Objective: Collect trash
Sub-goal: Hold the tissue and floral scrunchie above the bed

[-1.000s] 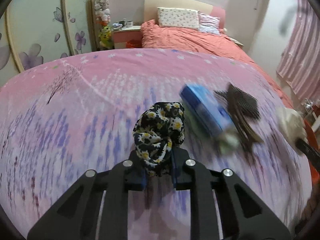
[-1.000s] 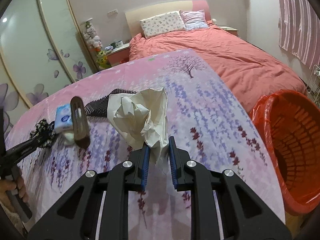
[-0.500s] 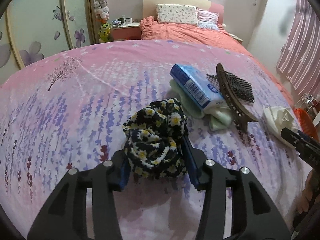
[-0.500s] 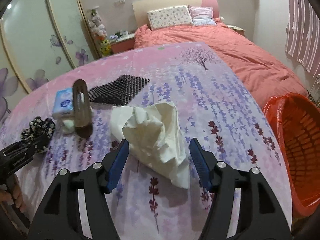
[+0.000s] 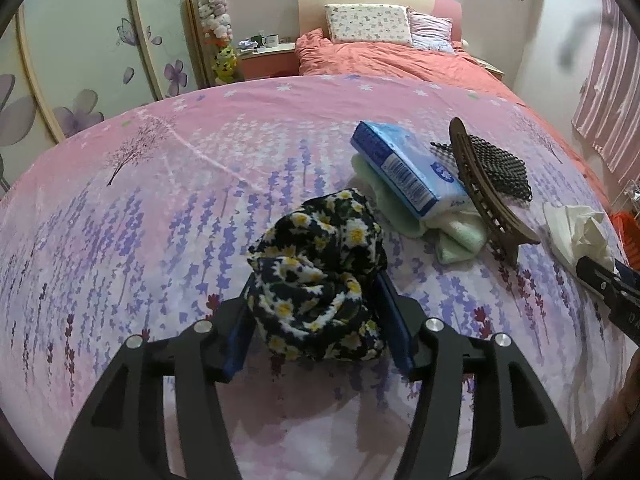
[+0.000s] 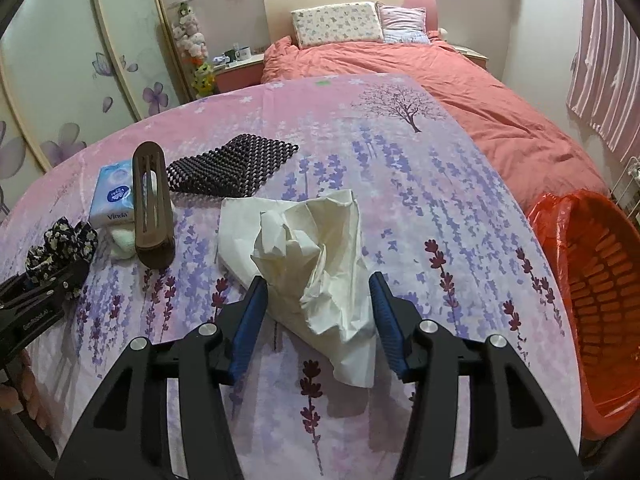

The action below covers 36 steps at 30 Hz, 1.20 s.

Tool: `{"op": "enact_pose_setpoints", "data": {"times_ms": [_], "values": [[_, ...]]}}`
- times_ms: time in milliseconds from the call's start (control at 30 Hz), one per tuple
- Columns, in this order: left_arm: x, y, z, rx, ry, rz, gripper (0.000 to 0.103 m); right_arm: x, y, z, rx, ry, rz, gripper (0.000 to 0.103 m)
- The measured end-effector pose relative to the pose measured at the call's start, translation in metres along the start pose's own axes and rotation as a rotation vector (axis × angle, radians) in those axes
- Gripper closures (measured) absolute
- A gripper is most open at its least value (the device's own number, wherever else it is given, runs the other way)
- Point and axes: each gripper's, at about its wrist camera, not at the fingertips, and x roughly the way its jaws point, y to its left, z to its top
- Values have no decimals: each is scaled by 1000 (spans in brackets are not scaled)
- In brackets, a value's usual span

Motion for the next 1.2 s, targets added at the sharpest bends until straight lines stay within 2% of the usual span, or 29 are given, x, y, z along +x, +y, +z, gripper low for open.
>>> {"op": "enact_pose_setpoints", "data": {"times_ms": [1200], "values": [[1, 4, -1, 1, 1, 3, 44, 1, -4, 0, 3, 0, 10, 49]]}}
